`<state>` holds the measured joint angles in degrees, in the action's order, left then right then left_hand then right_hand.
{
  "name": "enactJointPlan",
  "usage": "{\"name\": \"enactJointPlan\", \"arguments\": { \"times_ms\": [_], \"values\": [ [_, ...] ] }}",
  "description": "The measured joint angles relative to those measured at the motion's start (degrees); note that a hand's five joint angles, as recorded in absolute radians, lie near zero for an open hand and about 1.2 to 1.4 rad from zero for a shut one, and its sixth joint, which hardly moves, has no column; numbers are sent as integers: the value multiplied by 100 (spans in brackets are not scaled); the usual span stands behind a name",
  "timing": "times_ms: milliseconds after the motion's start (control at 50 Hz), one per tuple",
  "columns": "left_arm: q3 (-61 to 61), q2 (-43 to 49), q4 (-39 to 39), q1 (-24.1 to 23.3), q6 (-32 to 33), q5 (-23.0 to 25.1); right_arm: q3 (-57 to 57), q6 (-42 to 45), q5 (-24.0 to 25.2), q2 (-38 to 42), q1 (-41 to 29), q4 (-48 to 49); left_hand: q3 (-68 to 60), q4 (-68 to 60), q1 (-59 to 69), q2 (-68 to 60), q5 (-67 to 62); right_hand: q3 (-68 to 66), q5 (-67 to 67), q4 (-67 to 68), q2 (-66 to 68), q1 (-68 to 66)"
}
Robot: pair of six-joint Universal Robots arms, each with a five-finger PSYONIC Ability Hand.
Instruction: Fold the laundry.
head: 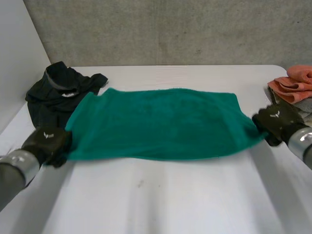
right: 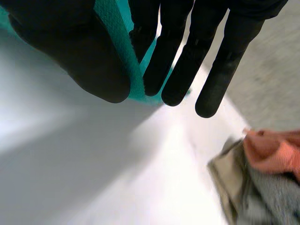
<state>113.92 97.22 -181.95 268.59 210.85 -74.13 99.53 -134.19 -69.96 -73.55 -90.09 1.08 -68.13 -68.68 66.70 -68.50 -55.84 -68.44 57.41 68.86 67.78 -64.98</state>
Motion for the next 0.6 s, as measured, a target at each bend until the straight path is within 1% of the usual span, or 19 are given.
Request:
{"name": "enactJointPlan", "arguments": {
  "times_ms": [60, 120, 160, 220, 280, 300, 320, 340, 380, 400, 500, 560, 600],
  "values": [
    [267, -434, 980, 153, 520, 232, 19, 920, -67, -132, 249, -1103, 0, 0, 0, -1, 0, 0, 0, 0, 0, 0],
    [436, -666, 1888, 327, 1101, 390, 33, 1702, -123, -178, 453, -2044, -2, -1, 0, -3, 0, 0, 0, 1, 0, 0],
    [473, -711, 2310, 430, 1457, 462, 19, 1964, -126, -158, 512, -2368, -2, -1, 0, -3, 0, 0, 0, 0, 0, 0],
    [390, -601, 2556, 522, 1875, 542, -46, 1937, -111, -72, 512, -2413, -2, -2, 0, -3, 0, 0, 0, 0, 0, 0],
    [156, -321, 2356, 476, 2014, 569, -162, 1540, -117, 76, 451, -2121, -2, -2, 0, -3, 0, 0, 0, 1, 0, 0],
    [11, -158, 2186, 416, 2002, 557, -238, 1265, -133, 166, 406, -1908, -2, -2, 0, -3, 0, 0, 0, 1, 0, 0],
    [-42, -100, 2123, 391, 1990, 551, -262, 1181, -138, 193, 391, -1844, -2, -2, 0, -3, 0, 0, 0, 1, 0, 0],
    [-301, 172, 1818, 260, 1893, 498, -370, 802, -173, 322, 325, -1551, -2, -2, 0, -3, 0, 0, 0, 1, 0, 0],
    [-495, 366, 1599, 155, 1794, 446, -453, 540, -205, 417, 276, -1342, -2, -2, 0, -3, 0, 0, 0, 1, 0, 0],
    [-773, 625, 1318, 1, 1632, 353, -571, 212, -263, 554, 211, -1070, -2, -2, 0, -3, 0, 0, 0, 1, 0, 0],
    [-1729, 1422, 548, -484, 1091, -21, -1008, -650, -537, 1040, 36, -331, -2, -3, 0, -4, 0, 0, 0, 1, 0, 0],
    [-2217, 1809, 240, -692, 886, -225, -1274, -1007, -726, 1310, -50, -51, -2, -3, 0, -4, 0, 0, 0, 1, 0, 0],
    [-2706, 2192, -15, -858, 758, -426, -1578, -1308, -947, 1597, -143, 169, -2, -3, 0, -4, 0, 0, 0, 1, 0, 0]
  ]
}}
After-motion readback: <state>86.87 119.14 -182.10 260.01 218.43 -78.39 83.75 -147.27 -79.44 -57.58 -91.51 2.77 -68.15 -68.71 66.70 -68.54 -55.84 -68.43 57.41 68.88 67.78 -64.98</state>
